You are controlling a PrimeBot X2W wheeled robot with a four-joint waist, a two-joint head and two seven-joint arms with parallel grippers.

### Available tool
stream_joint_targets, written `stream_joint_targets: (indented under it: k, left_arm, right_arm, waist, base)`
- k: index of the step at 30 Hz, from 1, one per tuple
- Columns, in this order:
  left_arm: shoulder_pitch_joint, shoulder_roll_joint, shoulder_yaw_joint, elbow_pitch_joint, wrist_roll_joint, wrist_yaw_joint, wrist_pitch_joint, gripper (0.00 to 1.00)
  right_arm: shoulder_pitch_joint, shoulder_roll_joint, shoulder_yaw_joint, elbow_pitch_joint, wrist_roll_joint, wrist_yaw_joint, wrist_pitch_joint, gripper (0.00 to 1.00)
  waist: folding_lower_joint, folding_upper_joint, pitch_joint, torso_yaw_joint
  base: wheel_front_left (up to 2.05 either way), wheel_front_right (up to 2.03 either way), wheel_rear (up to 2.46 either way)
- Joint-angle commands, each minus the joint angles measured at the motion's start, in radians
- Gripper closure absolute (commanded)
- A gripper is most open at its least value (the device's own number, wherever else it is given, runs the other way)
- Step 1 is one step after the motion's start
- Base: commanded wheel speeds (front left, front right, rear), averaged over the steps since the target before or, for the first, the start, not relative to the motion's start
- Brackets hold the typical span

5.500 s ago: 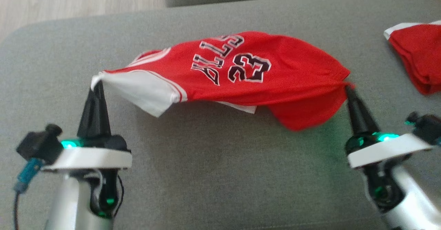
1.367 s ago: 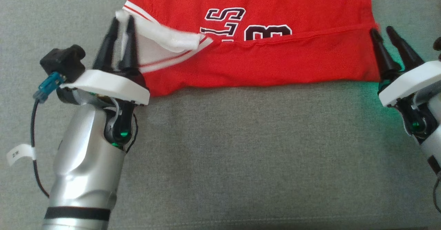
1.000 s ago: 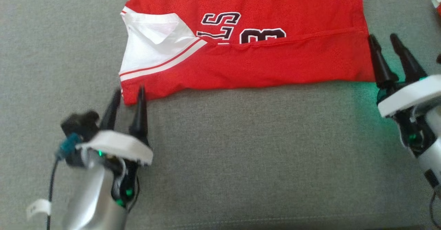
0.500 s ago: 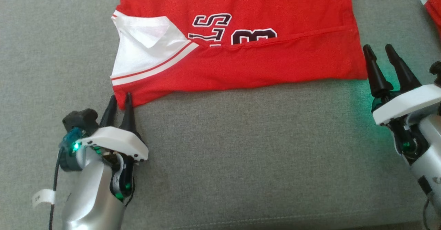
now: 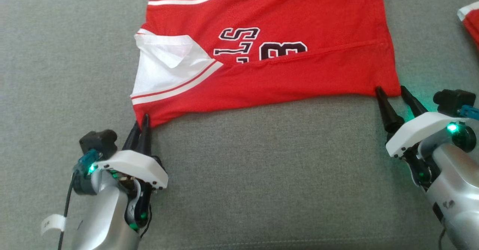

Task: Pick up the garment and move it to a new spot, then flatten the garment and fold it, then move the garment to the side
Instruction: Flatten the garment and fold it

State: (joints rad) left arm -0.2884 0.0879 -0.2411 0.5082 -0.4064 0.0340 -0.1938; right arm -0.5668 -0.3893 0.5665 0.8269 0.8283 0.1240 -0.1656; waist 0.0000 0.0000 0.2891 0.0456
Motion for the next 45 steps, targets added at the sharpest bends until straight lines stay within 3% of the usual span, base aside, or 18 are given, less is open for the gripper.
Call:
stream_joint_targets:
  k: [1, 2, 3, 19, 29, 37, 45]
  left_arm:
    - [-0.006, 0.029, 0.027, -0.03, 0.001, -0.001, 0.001, 1.0]
    - [-0.006, 0.03, 0.024, -0.031, 0.003, -0.002, 0.0, 1.0]
    - [-0.006, 0.031, 0.021, -0.031, 0.004, -0.002, 0.001, 1.0]
    - [0.166, 0.086, -0.041, -0.122, 0.028, -0.02, 0.016, 1.0]
    - [0.355, 0.121, -0.078, -0.285, 0.028, -0.01, 0.052, 1.0]
    - [0.404, 0.132, -0.094, -0.319, 0.04, 0.009, 0.053, 1.0]
    - [0.399, 0.147, -0.1, -0.305, 0.049, 0.017, 0.052, 1.0]
  right_arm:
    - [-0.002, -0.003, 0.004, 0.005, -0.015, 0.007, 0.008, 0.17]
    - [-0.003, 0.002, 0.0, 0.019, -0.02, 0.007, 0.006, 0.77]
    - [-0.002, 0.006, -0.003, 0.028, -0.023, 0.007, 0.003, 1.0]
    - [0.173, -0.076, -0.006, -0.067, 0.047, 0.007, -0.012, 1.0]
    - [0.366, -0.157, -0.055, -0.185, 0.068, 0.007, 0.007, 1.0]
    - [0.493, -0.162, -0.137, -0.271, 0.03, 0.007, 0.049, 1.0]
    - [0.594, -0.128, -0.267, -0.369, -0.054, 0.007, 0.114, 1.0]
  waist:
    - [0.0, 0.0, -0.007, 0.005]
    - [0.0, 0.0, -0.013, 0.009]
    - [0.0, 0.0, -0.018, 0.011]
    - [0.0, 0.0, -0.153, 0.005]
    - [0.0, 0.0, -0.19, 0.004]
    - [0.0, 0.0, -0.185, 0.012]
    - [0.0, 0.0, -0.173, 0.012]
  base:
    - [0.0, 0.0, 0.0]
    - [0.0, 0.0, 0.0]
    - [0.0, 0.0, 0.0]
    - [0.0, 0.0, 0.0]
    - [0.0, 0.0, 0.0]
    - [0.0, 0.0, 0.0]
    - [0.0, 0.0, 0.0]
